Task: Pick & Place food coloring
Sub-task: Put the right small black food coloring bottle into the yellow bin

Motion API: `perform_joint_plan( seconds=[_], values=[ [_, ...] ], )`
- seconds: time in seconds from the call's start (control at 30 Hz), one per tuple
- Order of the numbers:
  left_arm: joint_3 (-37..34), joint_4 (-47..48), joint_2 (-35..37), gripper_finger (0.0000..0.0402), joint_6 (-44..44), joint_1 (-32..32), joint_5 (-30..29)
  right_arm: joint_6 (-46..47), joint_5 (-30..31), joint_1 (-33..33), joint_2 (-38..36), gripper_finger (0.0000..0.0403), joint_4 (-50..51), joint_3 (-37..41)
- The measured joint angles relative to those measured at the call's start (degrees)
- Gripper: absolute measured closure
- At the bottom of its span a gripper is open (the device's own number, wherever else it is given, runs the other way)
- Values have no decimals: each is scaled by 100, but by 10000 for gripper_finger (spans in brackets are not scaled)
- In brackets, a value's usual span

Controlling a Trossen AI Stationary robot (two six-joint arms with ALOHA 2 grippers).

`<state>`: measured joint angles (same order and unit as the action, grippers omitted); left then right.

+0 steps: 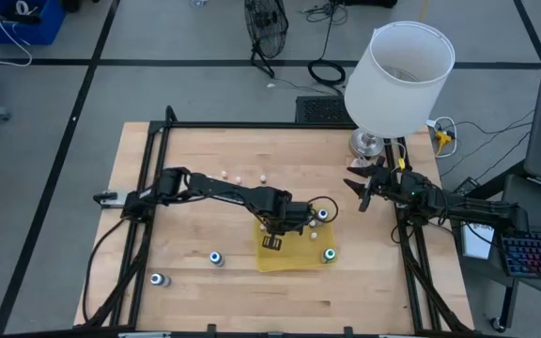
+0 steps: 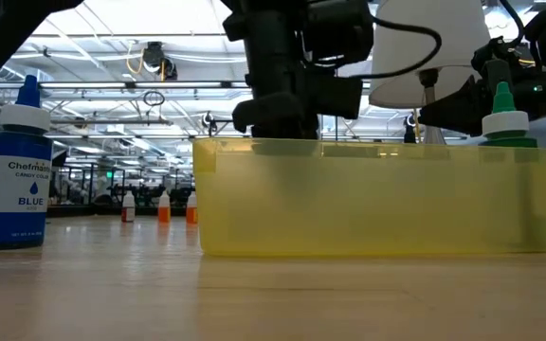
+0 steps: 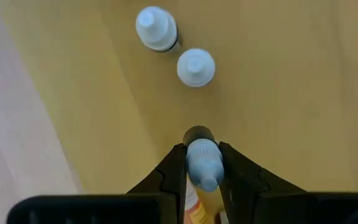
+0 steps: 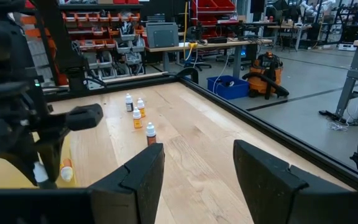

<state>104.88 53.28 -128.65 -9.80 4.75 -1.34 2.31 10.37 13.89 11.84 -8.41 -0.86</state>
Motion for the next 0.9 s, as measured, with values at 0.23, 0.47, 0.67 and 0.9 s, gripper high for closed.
perform_joint_plan(
  seconds=[0.23,0.47,0.67,0.9],
  values=[
    [-58,-68,-36,326,91,-24,3,2,0,0,0,222,1,0],
    [-68,-62,-38,310,109,-23,291,1,0,0,0,222,1,1],
    [-68,-61,-38,307,131,-24,286,2,0,0,0,222,1,0],
    [-68,-63,-38,305,283,-24,284,1,0,0,0,222,1,2]
  ],
)
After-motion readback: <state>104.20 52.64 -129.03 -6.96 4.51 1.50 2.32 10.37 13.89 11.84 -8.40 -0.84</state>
